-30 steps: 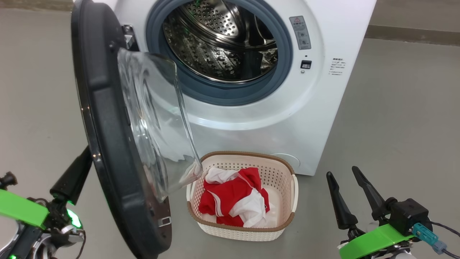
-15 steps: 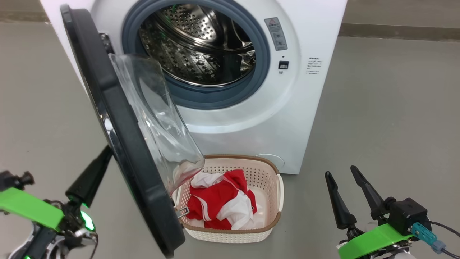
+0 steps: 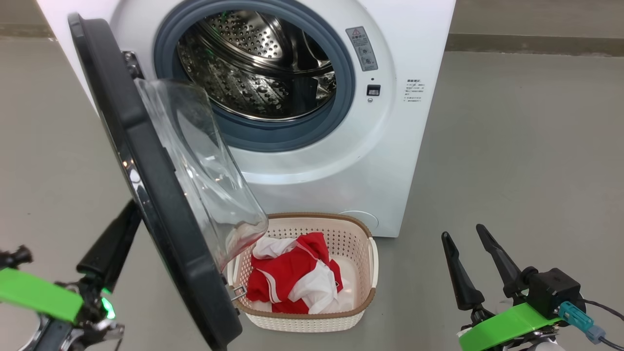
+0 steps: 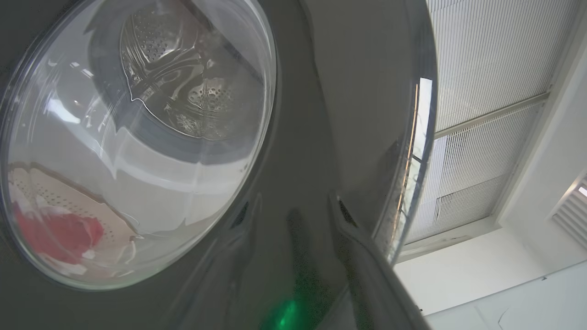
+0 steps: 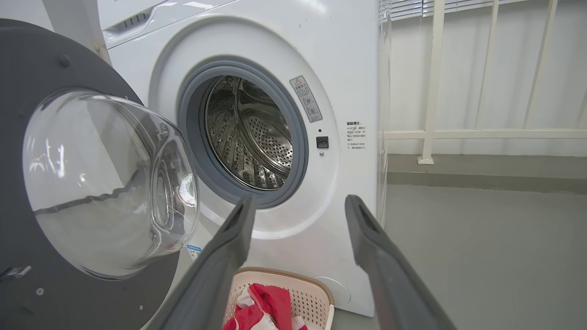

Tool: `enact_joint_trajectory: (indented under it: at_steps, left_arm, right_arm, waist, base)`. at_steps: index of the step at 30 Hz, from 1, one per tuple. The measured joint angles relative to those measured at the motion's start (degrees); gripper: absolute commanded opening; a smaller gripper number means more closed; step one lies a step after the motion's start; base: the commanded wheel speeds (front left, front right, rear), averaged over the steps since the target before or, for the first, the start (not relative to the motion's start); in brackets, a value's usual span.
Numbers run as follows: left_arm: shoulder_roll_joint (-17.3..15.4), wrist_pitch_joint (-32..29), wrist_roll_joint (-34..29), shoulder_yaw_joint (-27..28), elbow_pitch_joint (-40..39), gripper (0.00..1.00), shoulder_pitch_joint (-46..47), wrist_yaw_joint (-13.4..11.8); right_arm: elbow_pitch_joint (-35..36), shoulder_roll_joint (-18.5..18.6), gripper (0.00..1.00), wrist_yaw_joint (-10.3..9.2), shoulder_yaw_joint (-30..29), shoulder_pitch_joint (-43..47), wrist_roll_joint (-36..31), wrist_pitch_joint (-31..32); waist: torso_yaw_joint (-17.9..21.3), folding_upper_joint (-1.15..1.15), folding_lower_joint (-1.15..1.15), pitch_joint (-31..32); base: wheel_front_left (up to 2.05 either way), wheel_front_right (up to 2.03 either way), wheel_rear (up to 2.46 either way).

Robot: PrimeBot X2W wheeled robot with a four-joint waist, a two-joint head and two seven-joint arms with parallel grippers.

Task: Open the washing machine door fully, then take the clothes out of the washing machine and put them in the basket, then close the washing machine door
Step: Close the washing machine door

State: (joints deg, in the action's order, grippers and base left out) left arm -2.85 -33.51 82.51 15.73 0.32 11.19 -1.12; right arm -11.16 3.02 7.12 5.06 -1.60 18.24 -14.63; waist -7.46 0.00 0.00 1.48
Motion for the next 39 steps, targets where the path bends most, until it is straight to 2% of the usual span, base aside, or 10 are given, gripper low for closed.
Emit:
enact_joint_trajectory:
  at_steps: [4,7,13,16,20,23,25,29,36,39]
  left_arm:
    - [-1.42,6.34,-7.30,0.24,-0.44,1.00,-1.25,5.31]
    - [-2.55,12.78,-14.29,0.01,-0.48,1.00,-1.97,7.21]
    - [-9.65,29.89,-36.37,-7.48,1.04,1.00,-4.80,8.21]
    - [-10.74,37.78,-40.29,-12.21,2.35,1.00,-5.62,8.22]
    - [-12.82,45.64,-47.43,-15.44,5.99,1.00,-6.86,8.26]
    - [-12.99,47.51,-53.35,-15.83,8.70,1.00,-7.76,7.93]
    - [-12.61,47.81,-56.17,-15.66,9.87,1.00,-7.76,6.79]
    - [-10.96,47.82,-61.39,-13.90,10.06,1.00,-7.78,6.17]
    - [-8.28,47.82,-67.38,-11.37,9.98,1.00,-9.65,6.26]
    - [-6.33,47.82,-68.07,-9.27,9.78,1.00,-10.07,6.71]
  right_arm:
    - [0.13,0.00,1.00,0.01,-0.03,0.03,0.00,0.00]
    - [0.16,0.00,1.00,0.01,0.01,0.03,0.00,0.00]
    - [0.24,-0.01,1.00,0.00,0.57,0.02,-0.02,0.00]
    - [0.25,-0.01,1.00,0.01,0.93,0.02,-0.02,0.00]
    - [0.25,0.00,1.00,0.01,1.00,0.02,-0.02,0.00]
    - [0.27,0.01,1.00,0.01,1.04,0.02,-0.02,0.00]
    - [0.31,0.01,1.00,0.01,1.04,0.02,-0.02,0.00]
    - [0.42,0.01,1.00,0.01,1.02,0.02,-0.02,0.00]
    - [0.47,0.02,1.00,0.01,1.08,0.00,-0.02,0.00]
    - [0.47,0.02,1.00,0.01,1.13,-0.01,-0.02,0.00]
  waist:
    - [-0.51,0.00,0.00,0.04]
    - [-0.89,0.00,0.00,0.03]
    - [-1.32,0.00,0.00,-0.17]
    - [-1.32,0.00,0.00,-0.18]
    - [-1.10,0.00,0.00,-0.22]
    - [-0.90,0.00,0.00,-0.23]
    - [-0.81,0.00,0.00,-0.21]
    - [-0.81,0.00,0.00,-0.26]
    - [-0.82,0.00,0.00,-0.50]
    - [-0.81,0.00,0.00,-0.60]
  base:
    - [0.00,0.00,0.00]
    - [0.00,0.00,0.00]
    - [0.00,0.00,0.00]
    - [0.00,0.00,0.00]
    - [0.00,0.00,0.00]
    - [0.00,0.00,0.00]
    - [0.00,0.00,0.00]
    - [0.00,0.00,0.00]
    - [0.00,0.00,0.00]
    - [0.00,0.00,0.00]
